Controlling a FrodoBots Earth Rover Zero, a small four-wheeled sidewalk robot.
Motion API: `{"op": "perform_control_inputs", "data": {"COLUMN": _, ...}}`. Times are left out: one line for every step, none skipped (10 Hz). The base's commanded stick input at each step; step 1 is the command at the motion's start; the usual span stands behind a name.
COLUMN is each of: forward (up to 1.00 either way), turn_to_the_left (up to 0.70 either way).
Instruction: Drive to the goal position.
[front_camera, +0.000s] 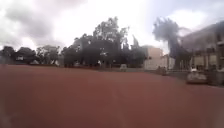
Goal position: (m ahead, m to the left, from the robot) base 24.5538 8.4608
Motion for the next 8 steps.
{"op": "perform_control_inputs", "data": {"forward": 0.7, "turn_to_the_left": 0.0}}
{"op": "perform_control_inputs", "data": {"forward": 0.7, "turn_to_the_left": 0.0}}
{"op": "perform_control_inputs", "data": {"forward": 0.7, "turn_to_the_left": 0.0}}
{"op": "perform_control_inputs", "data": {"forward": 0.7, "turn_to_the_left": 0.0}}
{"op": "perform_control_inputs", "data": {"forward": 0.7, "turn_to_the_left": 0.0}}
{"op": "perform_control_inputs", "data": {"forward": 0.7, "turn_to_the_left": 0.0}}
{"op": "perform_control_inputs", "data": {"forward": 0.7, "turn_to_the_left": -0.01}}
{"op": "perform_control_inputs", "data": {"forward": 0.7, "turn_to_the_left": -0.13}}
